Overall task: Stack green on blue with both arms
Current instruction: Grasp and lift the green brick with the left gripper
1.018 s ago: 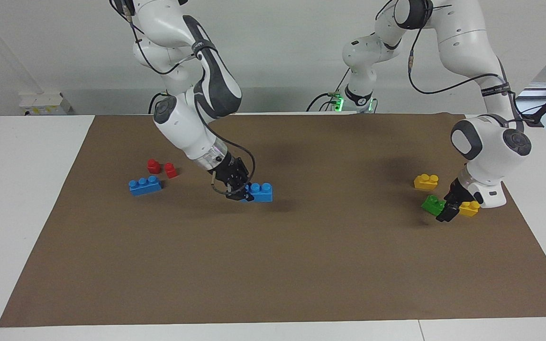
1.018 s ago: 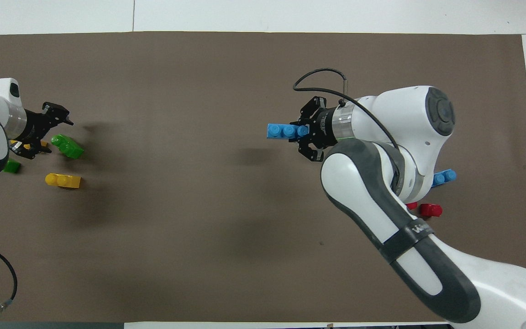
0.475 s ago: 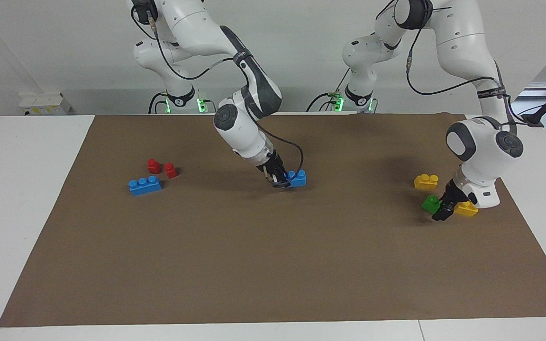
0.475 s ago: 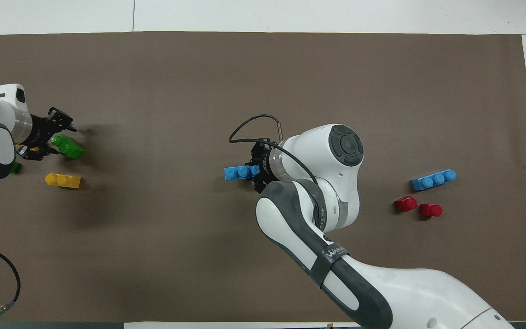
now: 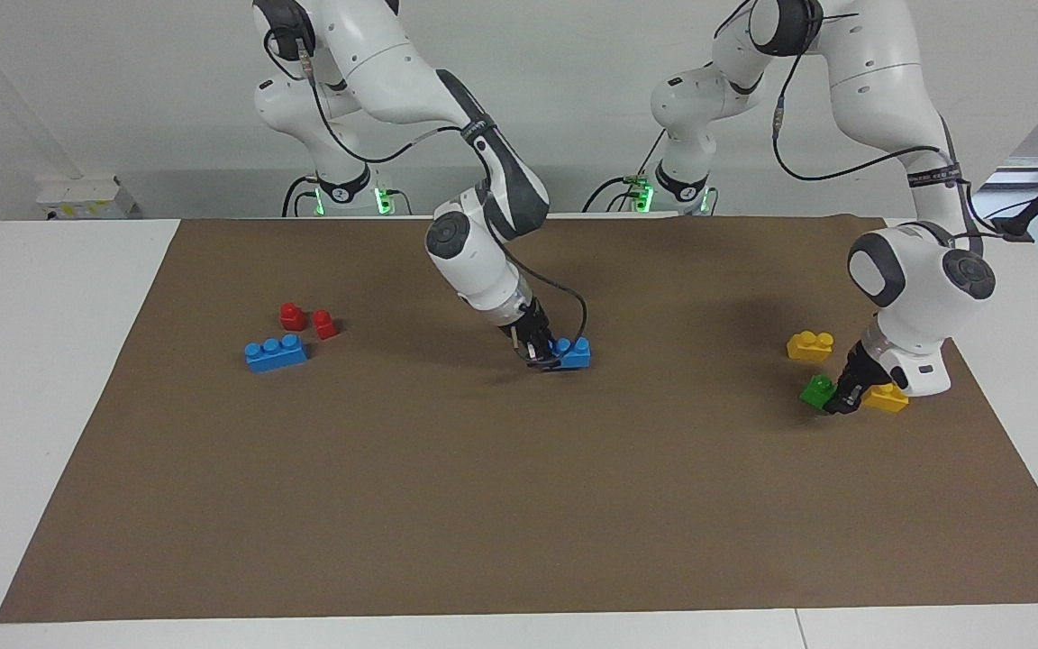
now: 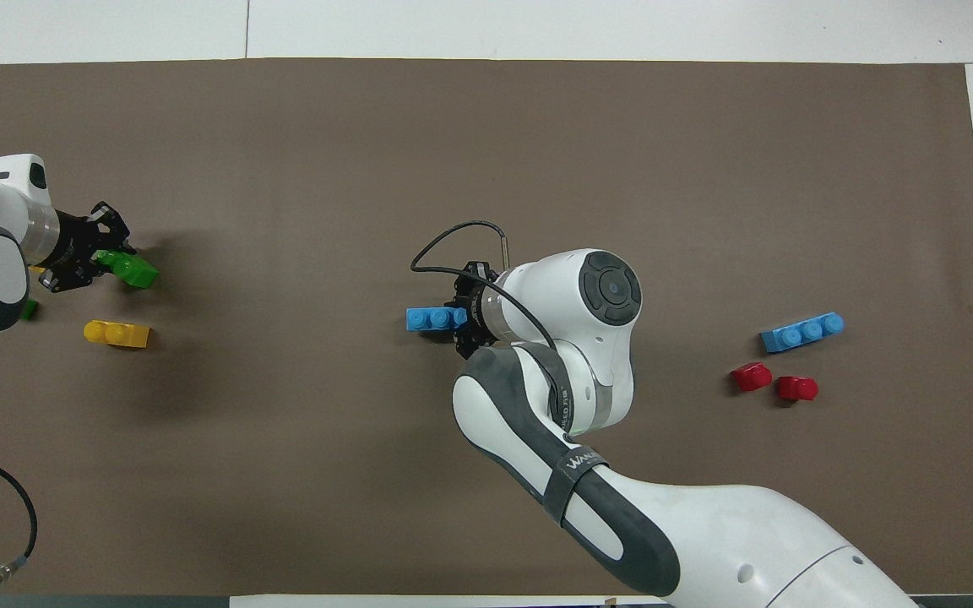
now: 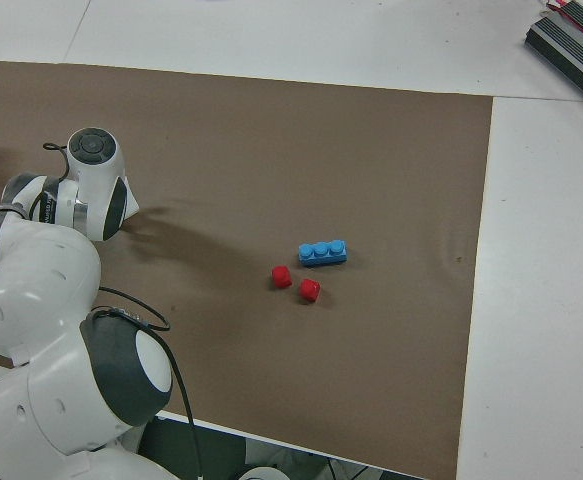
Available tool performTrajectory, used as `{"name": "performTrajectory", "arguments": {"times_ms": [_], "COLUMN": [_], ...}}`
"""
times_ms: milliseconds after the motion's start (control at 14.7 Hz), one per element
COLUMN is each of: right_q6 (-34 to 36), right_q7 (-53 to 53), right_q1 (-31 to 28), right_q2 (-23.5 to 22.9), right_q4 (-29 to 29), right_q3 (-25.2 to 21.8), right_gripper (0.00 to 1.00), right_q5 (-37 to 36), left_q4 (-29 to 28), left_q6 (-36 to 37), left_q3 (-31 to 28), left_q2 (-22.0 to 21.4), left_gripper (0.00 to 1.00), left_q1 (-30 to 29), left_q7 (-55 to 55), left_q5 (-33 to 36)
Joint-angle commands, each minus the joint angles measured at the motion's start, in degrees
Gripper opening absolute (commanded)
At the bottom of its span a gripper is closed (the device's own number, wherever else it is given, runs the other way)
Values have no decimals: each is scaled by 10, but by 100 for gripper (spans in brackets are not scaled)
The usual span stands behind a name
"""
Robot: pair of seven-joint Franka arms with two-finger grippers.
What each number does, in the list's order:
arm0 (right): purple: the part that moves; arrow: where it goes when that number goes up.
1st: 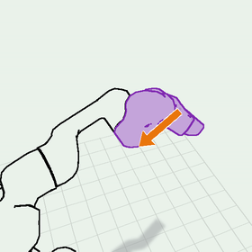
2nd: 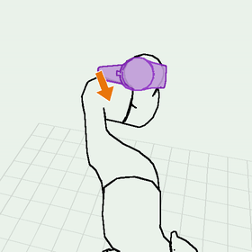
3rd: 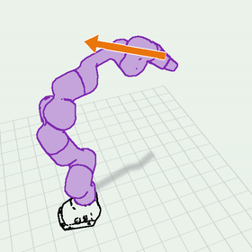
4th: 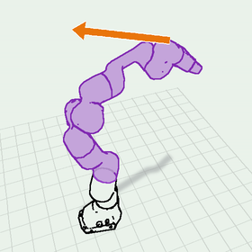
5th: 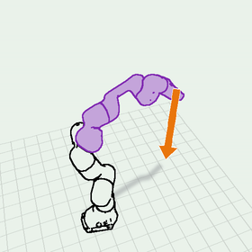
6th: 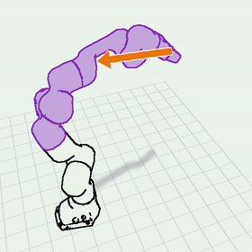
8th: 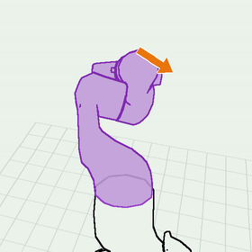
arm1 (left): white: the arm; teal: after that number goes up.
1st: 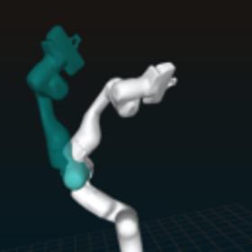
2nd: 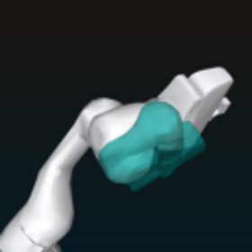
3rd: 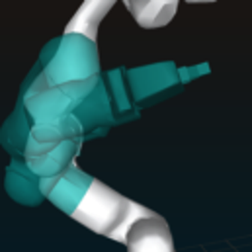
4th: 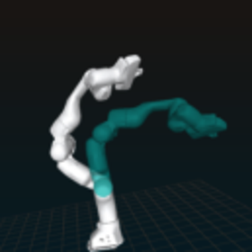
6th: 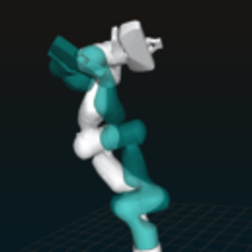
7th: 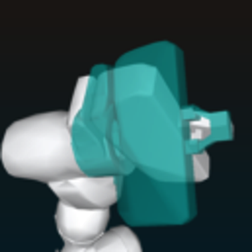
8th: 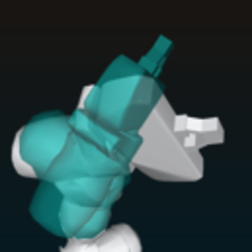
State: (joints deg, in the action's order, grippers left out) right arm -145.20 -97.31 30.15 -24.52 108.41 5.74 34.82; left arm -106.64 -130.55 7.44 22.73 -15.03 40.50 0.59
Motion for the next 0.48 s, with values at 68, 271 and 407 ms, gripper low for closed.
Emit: {"name": "performTrajectory", "arguments": {"times_ms": [68,271,407], "right_q6": [-13,-29,-31], "right_q7": [-4,-15,-17], "right_q1": [1,2,2], "right_q2": [-3,-4,-4], "right_q4": [6,13,14], "right_q3": [-1,-2,-1], "right_gripper": [0,0,0], "right_q5": [15,16,17], "left_q4": [20,14,13], "left_q6": [58,79,114], "left_q3": [4,4,4], "left_q2": [-28,-72,-93], "left_gripper": [0,0,0], "left_q1": [27,80,118], "left_q7": [89,228,321], "left_q5": [12,12,12]}}
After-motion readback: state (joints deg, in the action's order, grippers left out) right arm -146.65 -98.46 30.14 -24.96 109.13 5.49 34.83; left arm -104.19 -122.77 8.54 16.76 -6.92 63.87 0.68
